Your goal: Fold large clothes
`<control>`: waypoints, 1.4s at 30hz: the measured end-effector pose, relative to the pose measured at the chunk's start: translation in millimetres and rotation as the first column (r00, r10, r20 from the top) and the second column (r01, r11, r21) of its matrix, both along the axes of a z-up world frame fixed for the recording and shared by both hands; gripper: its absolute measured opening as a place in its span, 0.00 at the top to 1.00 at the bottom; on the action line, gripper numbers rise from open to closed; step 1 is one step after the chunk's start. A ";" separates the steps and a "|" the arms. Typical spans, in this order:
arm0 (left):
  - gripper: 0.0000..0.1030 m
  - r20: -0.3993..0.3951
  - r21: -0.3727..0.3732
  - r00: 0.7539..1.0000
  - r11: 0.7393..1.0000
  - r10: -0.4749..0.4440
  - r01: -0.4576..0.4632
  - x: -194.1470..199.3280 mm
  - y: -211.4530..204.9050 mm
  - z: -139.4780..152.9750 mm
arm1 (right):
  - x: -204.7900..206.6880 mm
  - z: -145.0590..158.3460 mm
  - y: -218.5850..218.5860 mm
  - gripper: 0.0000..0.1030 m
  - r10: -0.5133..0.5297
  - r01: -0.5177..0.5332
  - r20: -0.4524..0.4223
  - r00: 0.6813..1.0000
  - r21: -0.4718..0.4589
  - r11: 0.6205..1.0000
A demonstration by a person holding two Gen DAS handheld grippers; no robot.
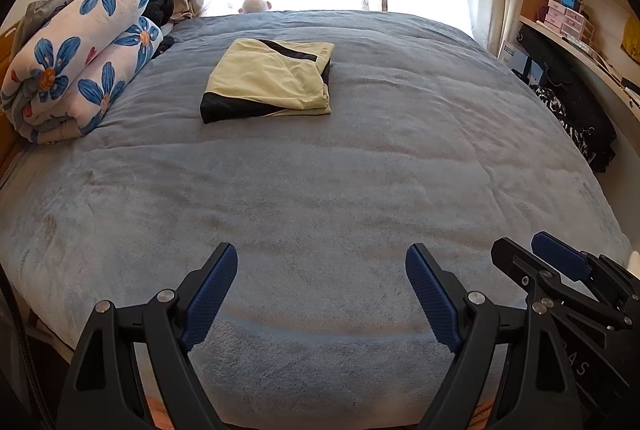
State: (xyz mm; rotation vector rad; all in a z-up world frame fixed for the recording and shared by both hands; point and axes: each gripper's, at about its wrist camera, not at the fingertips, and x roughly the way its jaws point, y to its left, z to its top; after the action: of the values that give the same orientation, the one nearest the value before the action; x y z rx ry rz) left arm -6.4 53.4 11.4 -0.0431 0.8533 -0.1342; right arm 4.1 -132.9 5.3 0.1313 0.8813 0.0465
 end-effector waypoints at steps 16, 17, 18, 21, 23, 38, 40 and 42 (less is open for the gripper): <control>0.18 -0.007 0.005 1.000 1.000 0.018 -0.018 -2.3 -1.0 -0.9 | -0.5 -0.5 -1.5 0.52 -0.002 0.002 0.000 1.000 0.005 1.000; 0.18 -0.007 0.005 1.000 1.000 0.018 -0.018 -2.4 -0.8 -1.0 | -0.4 -0.6 -1.7 0.52 -0.002 0.002 0.000 1.000 0.004 1.000; 0.17 -0.007 0.005 1.000 1.000 0.018 -0.018 -2.4 -0.7 -1.0 | -0.6 -0.8 -1.5 0.52 -0.002 0.002 0.001 1.000 0.005 1.000; 0.18 -0.009 0.006 1.000 1.000 0.017 -0.017 -2.3 -0.1 -1.1 | -0.9 -1.2 -1.8 0.52 -0.002 0.003 -0.002 1.000 0.005 1.000; 0.18 -0.010 0.007 1.000 1.000 0.019 -0.019 -3.3 0.7 0.0 | -1.5 -1.6 -1.1 0.52 -0.003 0.003 -0.003 1.000 0.007 1.000; 0.17 -0.015 0.012 1.000 1.000 0.024 -0.024 -5.7 0.9 -0.8 | -2.0 -2.4 -0.5 0.52 -0.004 0.004 -0.006 1.000 0.007 1.000; 0.17 -0.019 0.012 1.000 1.000 0.023 -0.023 -5.5 1.1 -1.7 | -3.9 -2.9 1.0 0.52 -0.005 0.005 -0.008 1.000 0.006 1.000; 0.17 -0.022 0.012 1.000 1.000 0.022 -0.022 -5.7 2.1 -2.3 | -5.0 -4.0 2.1 0.52 -0.005 0.006 -0.010 1.000 0.007 1.000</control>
State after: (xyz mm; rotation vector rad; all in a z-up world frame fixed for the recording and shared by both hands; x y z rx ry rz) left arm -12.1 55.5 9.2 -0.0428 0.8756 -0.1079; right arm -0.9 -130.9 1.3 0.1402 0.8903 0.0437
